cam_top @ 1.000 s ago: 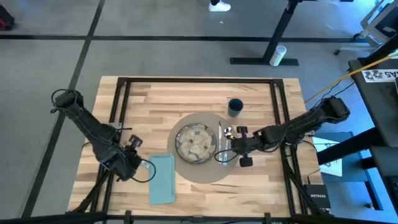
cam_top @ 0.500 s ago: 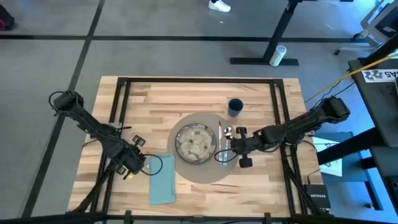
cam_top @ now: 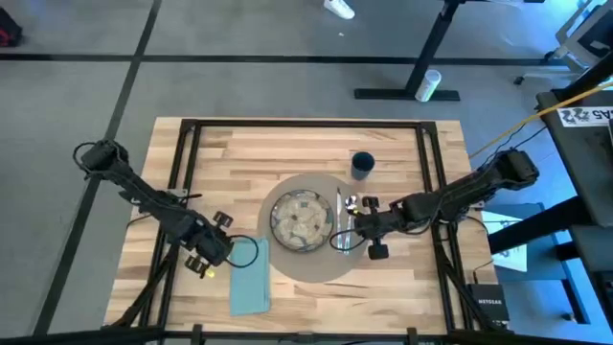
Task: Set table place
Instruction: Put the blue patterned fork on top of the blue table napkin
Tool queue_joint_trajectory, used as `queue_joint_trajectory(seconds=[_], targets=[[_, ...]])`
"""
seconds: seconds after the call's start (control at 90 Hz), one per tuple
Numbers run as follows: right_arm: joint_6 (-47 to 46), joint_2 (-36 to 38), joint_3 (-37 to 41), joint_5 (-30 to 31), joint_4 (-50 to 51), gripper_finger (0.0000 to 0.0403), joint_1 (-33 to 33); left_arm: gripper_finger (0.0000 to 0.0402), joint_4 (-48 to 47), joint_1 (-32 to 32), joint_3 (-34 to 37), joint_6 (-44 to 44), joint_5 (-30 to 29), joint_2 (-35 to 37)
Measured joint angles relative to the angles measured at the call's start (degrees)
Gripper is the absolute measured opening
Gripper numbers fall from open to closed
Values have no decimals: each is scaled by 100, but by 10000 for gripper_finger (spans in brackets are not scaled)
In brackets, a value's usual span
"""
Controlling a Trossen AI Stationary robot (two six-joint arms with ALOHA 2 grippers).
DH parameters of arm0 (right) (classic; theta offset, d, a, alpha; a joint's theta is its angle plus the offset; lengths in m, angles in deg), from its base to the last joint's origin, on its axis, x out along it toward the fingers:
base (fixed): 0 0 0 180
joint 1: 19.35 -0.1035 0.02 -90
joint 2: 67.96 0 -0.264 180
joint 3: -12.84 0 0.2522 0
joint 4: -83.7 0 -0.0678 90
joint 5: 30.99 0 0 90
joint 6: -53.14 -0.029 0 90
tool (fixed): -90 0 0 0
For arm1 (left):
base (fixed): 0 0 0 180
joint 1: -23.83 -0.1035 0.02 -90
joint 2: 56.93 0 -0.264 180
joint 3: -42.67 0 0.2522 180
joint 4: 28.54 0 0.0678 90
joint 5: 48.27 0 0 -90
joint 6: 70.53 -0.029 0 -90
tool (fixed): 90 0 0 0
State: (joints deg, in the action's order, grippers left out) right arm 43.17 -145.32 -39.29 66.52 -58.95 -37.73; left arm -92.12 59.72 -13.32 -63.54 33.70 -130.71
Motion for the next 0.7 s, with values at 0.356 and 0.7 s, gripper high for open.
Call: queue_joint_trajectory(seconds=[0.356,0.7], targets=[[20,2,0,-12,5,0,0,86,39,-180,20,-22,15,-1039],[34,4,-4,-105,-1,0,-3,86,76,-236,28,-60,98,-1405]])
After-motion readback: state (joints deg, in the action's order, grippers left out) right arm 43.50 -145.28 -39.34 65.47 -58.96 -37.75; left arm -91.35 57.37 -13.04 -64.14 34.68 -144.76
